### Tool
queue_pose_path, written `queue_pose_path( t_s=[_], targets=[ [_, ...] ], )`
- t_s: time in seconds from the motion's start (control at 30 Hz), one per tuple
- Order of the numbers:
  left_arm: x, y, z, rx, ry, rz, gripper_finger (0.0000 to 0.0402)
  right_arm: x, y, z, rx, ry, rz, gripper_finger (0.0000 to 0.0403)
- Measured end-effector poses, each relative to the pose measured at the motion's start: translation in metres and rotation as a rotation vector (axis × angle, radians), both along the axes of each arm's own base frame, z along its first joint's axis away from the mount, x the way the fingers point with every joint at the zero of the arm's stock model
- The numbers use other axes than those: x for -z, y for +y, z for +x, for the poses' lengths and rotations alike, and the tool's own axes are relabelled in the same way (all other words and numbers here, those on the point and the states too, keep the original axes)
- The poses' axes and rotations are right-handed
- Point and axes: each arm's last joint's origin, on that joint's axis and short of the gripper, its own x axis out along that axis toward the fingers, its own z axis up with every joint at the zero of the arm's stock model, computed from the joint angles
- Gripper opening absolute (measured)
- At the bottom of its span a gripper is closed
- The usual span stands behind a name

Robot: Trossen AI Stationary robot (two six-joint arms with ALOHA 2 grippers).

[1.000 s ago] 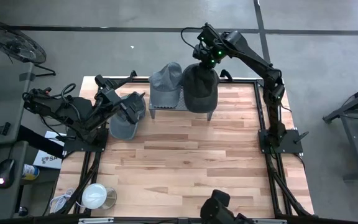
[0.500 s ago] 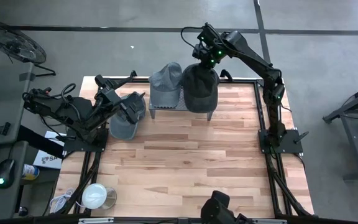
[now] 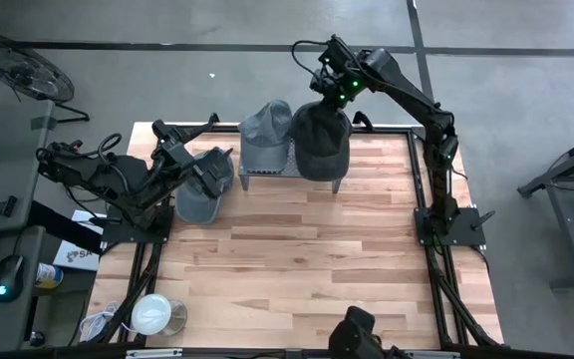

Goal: Pick & Place hat
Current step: Stack the black cap on top of the black cap on the shelf, then adjust the black cap on the shelf

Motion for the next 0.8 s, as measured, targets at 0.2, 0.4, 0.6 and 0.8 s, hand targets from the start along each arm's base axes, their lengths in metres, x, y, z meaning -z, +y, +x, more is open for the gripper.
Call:
queue_pose_path(
  t_s=[0.2,0.4,0.6,0.8],
  targets=[
    [0.0,0.0,0.0,0.001,0.0,0.0,0.0308,-0.024,0.009,-0.017,0.049,-0.019,-0.084,0.0209],
    [0.0,0.0,0.0,0.001,0.001,0.001,0.0308,-0.051,0.025,-0.037,0.1,-0.083,-0.116,0.0209],
    [0.0,0.0,0.0,-0.001,0.004,0.003,0.0308,-0.074,0.045,-0.055,0.136,-0.158,-0.121,0.0209],
    [0.003,0.001,-0.002,-0.05,0.043,0.021,0.0308,-0.1,0.074,-0.075,0.162,-0.256,-0.115,0.0209]
  ],
)
